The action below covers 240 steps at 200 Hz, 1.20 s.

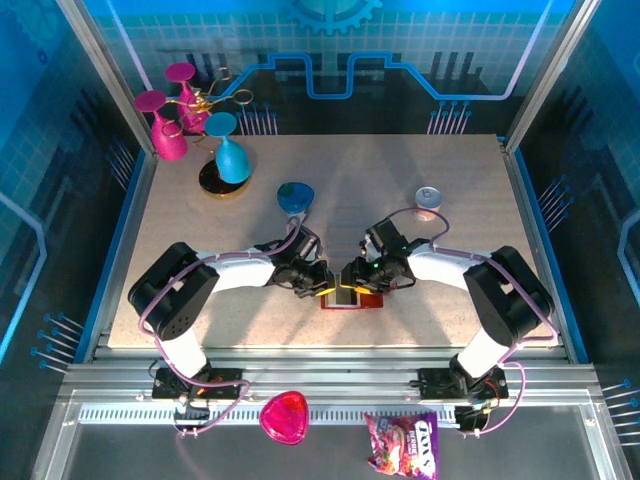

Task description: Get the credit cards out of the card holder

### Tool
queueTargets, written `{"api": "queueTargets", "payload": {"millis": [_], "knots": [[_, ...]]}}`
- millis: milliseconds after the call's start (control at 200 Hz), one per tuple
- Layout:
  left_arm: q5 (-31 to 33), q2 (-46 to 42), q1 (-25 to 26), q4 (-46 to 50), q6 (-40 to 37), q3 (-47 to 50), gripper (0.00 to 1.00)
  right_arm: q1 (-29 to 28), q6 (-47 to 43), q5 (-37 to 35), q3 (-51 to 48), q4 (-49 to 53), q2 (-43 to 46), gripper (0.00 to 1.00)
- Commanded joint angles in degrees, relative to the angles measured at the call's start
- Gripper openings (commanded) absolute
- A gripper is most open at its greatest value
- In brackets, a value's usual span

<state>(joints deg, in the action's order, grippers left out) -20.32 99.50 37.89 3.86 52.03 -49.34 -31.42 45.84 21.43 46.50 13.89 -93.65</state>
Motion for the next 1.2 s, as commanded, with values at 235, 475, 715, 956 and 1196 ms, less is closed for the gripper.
{"api": "queueTargets", "payload": {"millis": [235, 475, 715, 956, 1196], "knots": [[1.69, -1.57, 0.11, 3.59, -2.11, -0.8, 0.12, 1.83, -0.16, 0.05, -1.05, 0.38, 4.8, 0.46], [0.39, -2.74, 0.51, 6.2, -2.88, -4.51, 0.13, 4.58, -1.07, 4.6, -3.85, -2.64, 5.5, 0.42], [-0.97, -1.04, 1.62, 5.65, -2.72, -5.46, 0.13, 6.26, -3.09, 6.7, -6.2, -5.11, 4.78, 0.42], [0.43, 1.24, 2.21, 7.05, -4.05, -5.51, 0.12, 7.77, -3.31, 9.36, -8.73, -9.24, 4.61, 0.37], [2.83, 1.47, 2.2, 9.9, -5.66, -4.41, 0.12, 8.4, -3.04, 10.9, -10.25, -12.17, 3.53, 0.33]]}}
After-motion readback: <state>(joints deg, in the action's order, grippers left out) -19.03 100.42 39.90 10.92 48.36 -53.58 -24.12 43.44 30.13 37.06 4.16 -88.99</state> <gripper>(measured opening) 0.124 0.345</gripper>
